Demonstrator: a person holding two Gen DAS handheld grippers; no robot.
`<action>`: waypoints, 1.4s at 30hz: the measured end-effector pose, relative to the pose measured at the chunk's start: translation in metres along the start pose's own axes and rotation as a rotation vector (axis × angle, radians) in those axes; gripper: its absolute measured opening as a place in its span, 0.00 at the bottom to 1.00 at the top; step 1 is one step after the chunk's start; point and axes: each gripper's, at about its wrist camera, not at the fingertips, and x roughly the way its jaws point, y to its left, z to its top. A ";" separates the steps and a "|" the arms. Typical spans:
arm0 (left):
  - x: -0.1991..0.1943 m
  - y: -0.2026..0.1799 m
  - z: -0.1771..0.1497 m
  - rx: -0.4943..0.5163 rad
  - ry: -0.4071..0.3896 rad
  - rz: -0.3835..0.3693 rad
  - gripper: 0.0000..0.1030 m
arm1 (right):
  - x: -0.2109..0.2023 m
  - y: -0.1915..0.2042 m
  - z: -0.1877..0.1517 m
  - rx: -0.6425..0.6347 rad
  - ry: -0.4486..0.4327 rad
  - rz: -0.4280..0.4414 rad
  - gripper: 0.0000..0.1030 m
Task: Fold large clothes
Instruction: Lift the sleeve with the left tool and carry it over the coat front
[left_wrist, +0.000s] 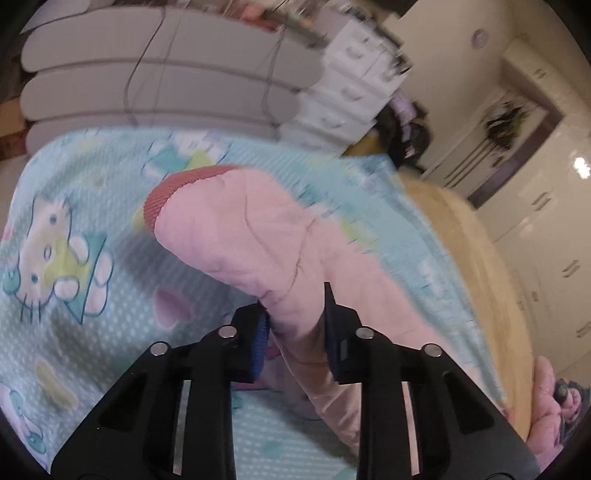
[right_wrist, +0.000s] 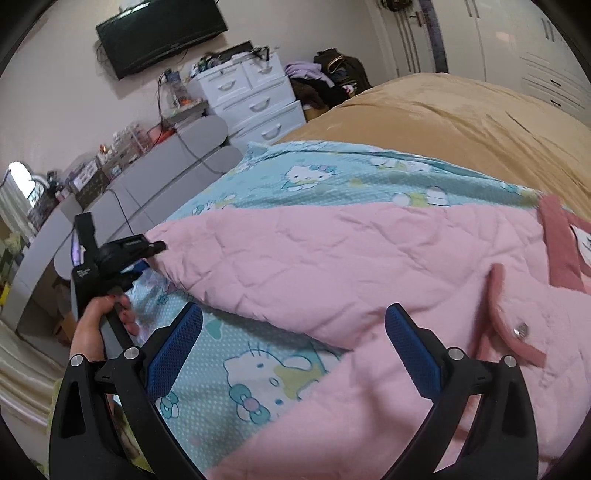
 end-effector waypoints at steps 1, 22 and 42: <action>-0.007 -0.006 0.002 0.023 -0.013 -0.007 0.15 | -0.008 -0.006 -0.002 0.015 -0.011 0.002 0.96; -0.152 -0.139 -0.045 0.345 -0.239 -0.329 0.10 | -0.165 -0.102 -0.076 0.164 -0.199 -0.154 0.96; -0.235 -0.255 -0.111 0.585 -0.230 -0.553 0.10 | -0.270 -0.165 -0.135 0.360 -0.372 -0.188 0.96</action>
